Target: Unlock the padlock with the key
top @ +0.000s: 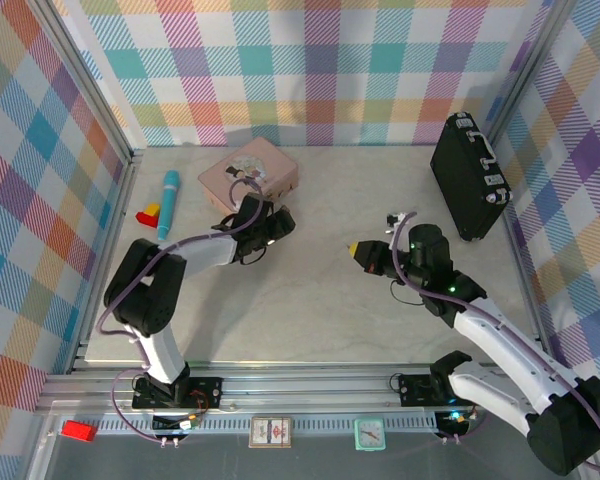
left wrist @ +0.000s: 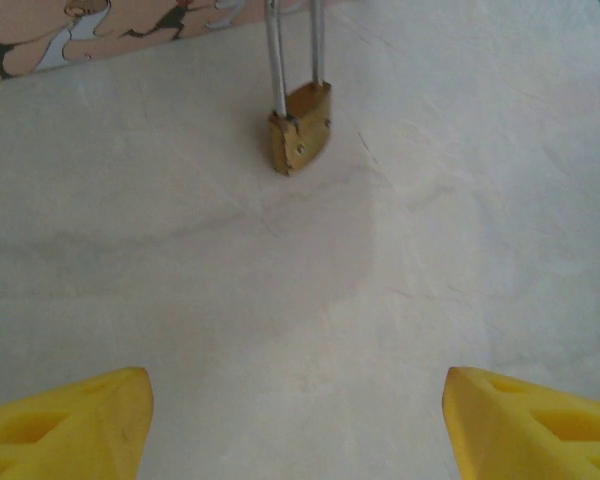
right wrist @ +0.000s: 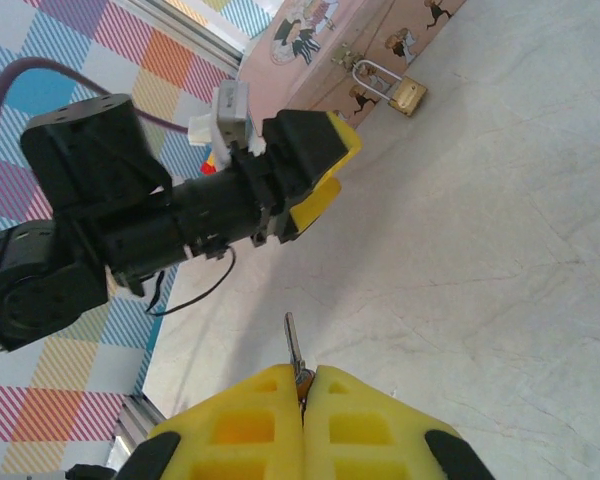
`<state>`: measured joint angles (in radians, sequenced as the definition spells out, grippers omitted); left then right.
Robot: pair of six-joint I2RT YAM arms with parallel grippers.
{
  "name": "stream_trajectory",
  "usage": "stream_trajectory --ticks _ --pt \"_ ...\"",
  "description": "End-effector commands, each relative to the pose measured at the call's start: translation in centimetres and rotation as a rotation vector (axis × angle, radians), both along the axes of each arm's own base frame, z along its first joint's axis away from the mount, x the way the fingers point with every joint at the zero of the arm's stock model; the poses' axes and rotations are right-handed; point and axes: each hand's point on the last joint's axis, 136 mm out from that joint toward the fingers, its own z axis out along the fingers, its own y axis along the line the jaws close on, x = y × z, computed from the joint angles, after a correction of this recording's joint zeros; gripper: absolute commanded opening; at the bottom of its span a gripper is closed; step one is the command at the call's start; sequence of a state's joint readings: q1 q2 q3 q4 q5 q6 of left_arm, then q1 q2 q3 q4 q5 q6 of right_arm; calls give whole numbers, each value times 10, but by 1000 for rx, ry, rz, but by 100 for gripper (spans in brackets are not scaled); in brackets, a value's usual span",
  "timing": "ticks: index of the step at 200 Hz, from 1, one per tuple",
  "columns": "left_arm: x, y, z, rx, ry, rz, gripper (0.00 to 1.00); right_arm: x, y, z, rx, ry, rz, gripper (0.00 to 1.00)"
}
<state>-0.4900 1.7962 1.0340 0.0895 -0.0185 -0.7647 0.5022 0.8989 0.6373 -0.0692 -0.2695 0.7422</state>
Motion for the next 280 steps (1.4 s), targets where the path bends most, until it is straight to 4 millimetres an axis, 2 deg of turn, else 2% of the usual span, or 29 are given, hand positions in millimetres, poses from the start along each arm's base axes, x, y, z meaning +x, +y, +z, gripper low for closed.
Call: stream_trajectory --ticks 1,25,59,104,172,248,257,280 --pt "34 -11 17 -16 -158 39 75 -6 -4 -10 -15 -1 8 0" --pt "53 -17 9 -41 -194 80 70 -11 -7 -12 -14 -5 7 0" --pt "75 -19 -10 -90 -208 157 68 -17 -11 -11 -18 -15 7 0" --pt "94 -19 -30 -76 -174 227 64 -24 -7 -18 24 18 31 0" --pt "99 -1 -38 -16 -140 301 59 -25 -10 -15 9 -1 35 0" --pt "106 6 -51 -16 -113 351 38 -26 -11 -16 9 6 39 0" --pt "107 5 -51 -25 -111 347 32 -26 -11 -16 9 9 39 0" --pt "106 2 -46 -36 -125 316 25 -27 -12 -19 7 16 35 0"
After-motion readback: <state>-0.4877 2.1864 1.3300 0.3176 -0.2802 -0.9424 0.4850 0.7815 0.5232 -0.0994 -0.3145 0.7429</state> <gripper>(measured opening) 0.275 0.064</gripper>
